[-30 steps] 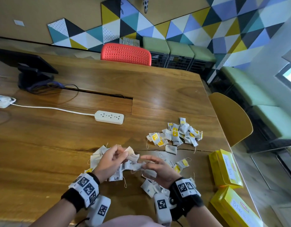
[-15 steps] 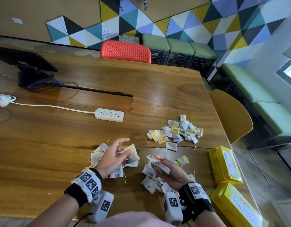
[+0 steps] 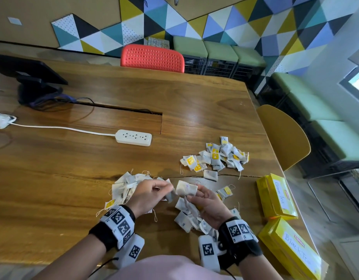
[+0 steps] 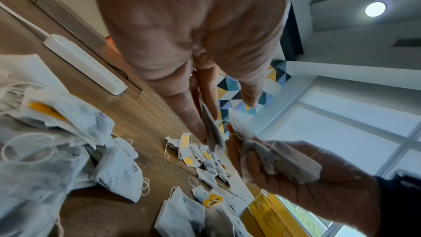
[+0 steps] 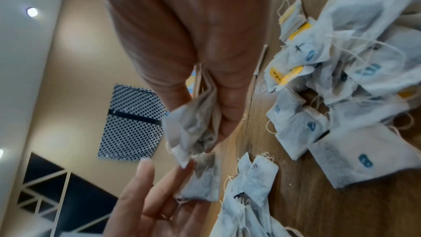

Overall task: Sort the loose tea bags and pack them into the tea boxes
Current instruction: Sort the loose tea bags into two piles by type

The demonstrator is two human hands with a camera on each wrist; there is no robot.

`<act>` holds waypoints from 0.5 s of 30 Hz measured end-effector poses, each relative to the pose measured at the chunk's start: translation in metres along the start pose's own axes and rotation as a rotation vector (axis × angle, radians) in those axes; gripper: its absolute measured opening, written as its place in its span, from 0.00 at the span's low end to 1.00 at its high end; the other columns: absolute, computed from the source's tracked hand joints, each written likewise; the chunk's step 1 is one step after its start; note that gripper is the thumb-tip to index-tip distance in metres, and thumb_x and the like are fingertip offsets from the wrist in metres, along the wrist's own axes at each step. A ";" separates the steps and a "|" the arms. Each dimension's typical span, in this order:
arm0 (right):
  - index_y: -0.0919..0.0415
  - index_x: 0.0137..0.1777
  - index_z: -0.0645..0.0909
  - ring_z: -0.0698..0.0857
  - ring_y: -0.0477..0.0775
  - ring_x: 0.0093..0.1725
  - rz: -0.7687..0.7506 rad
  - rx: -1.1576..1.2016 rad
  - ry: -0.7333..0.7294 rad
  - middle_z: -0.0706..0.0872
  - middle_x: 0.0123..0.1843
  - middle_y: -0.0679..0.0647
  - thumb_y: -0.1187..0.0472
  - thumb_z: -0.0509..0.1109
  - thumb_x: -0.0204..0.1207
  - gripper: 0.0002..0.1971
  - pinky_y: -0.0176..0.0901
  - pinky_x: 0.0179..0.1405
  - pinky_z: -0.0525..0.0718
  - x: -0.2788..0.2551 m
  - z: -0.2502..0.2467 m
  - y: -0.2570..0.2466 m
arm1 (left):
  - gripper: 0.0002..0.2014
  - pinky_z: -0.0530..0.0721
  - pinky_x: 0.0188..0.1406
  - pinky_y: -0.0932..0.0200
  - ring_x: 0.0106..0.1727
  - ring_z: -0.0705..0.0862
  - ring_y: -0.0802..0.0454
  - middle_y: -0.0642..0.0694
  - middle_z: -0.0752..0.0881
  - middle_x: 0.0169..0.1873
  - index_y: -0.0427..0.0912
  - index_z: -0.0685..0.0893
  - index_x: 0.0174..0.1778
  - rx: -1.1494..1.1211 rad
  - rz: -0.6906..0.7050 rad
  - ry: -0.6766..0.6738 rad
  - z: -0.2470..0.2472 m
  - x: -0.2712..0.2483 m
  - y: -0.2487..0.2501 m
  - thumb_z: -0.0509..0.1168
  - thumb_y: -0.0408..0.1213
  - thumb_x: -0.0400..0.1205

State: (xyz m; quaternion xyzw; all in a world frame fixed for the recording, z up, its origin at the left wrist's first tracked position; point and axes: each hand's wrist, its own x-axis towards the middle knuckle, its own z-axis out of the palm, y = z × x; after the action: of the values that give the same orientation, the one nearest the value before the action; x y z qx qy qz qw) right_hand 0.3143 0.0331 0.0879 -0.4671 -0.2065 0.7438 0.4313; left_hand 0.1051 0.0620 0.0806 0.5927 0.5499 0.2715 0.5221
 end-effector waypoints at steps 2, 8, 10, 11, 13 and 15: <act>0.70 0.57 0.79 0.89 0.59 0.46 -0.029 -0.111 0.002 0.89 0.51 0.66 0.81 0.68 0.72 0.15 0.47 0.47 0.88 -0.001 0.004 -0.001 | 0.15 0.79 0.57 0.69 0.55 0.83 0.67 0.60 0.88 0.51 0.50 0.91 0.52 0.085 0.020 -0.015 0.004 -0.001 0.002 0.72 0.54 0.76; 0.72 0.58 0.78 0.89 0.57 0.44 -0.084 -0.428 0.128 0.90 0.46 0.61 0.78 0.74 0.70 0.17 0.44 0.40 0.87 0.001 0.012 0.001 | 0.18 0.81 0.42 0.72 0.42 0.85 0.65 0.56 0.90 0.40 0.50 0.91 0.43 0.056 0.067 0.038 0.011 0.001 0.000 0.75 0.59 0.65; 0.74 0.59 0.76 0.89 0.56 0.43 -0.076 -0.452 0.118 0.90 0.45 0.61 0.78 0.76 0.69 0.20 0.42 0.38 0.86 0.000 0.012 0.001 | 0.11 0.83 0.40 0.66 0.39 0.85 0.62 0.54 0.90 0.36 0.53 0.89 0.37 0.039 0.064 0.037 0.010 0.002 0.001 0.77 0.53 0.67; 0.73 0.59 0.76 0.89 0.55 0.42 -0.072 -0.456 0.119 0.89 0.45 0.60 0.78 0.76 0.68 0.20 0.41 0.38 0.86 0.000 0.011 0.002 | 0.08 0.83 0.39 0.65 0.37 0.85 0.62 0.54 0.89 0.35 0.52 0.88 0.36 0.036 0.072 0.043 0.009 0.002 0.002 0.78 0.50 0.69; 0.73 0.60 0.76 0.90 0.57 0.45 -0.058 -0.431 0.141 0.89 0.48 0.61 0.78 0.75 0.69 0.20 0.42 0.39 0.87 0.000 0.008 0.002 | 0.07 0.80 0.34 0.71 0.33 0.83 0.64 0.55 0.87 0.32 0.49 0.87 0.35 0.062 0.090 0.091 0.000 0.004 0.000 0.79 0.43 0.71; 0.74 0.62 0.75 0.90 0.62 0.52 -0.016 -0.349 0.158 0.90 0.53 0.65 0.78 0.74 0.71 0.20 0.47 0.46 0.89 0.000 0.002 0.002 | 0.06 0.78 0.30 0.73 0.31 0.81 0.62 0.55 0.85 0.31 0.48 0.86 0.35 0.138 0.094 0.179 -0.016 0.005 -0.009 0.77 0.37 0.73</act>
State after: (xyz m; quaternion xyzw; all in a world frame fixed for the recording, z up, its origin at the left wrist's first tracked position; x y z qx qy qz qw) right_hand 0.3120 0.0320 0.0877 -0.5901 -0.3017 0.6542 0.3643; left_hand 0.0885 0.0704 0.0757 0.6259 0.5834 0.3088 0.4155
